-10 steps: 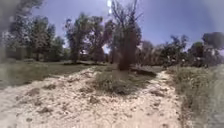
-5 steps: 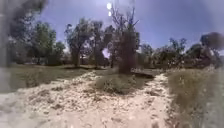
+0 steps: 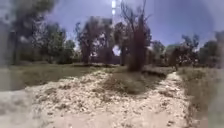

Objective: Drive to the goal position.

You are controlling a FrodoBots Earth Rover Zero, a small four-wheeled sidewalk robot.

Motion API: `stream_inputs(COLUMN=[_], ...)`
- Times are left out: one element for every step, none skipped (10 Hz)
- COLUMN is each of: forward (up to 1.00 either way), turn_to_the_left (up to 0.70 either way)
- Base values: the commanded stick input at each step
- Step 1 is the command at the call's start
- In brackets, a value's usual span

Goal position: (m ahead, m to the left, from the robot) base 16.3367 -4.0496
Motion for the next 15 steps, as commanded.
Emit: stream_inputs(forward=[0.85, 0.85, 0.85, 0.85, 0.85, 0.85, 0.85, 0.85, 0.85, 0.85, 0.85, 0.85, 0.85, 0.85, 0.85], turn_to_the_left=[0.34, 0.34, 0.34, 0.34, 0.33, 0.26, 0.19, 0.12, 0.05, 0.00, 0.00, -0.01, -0.13, -0.25, -0.34])
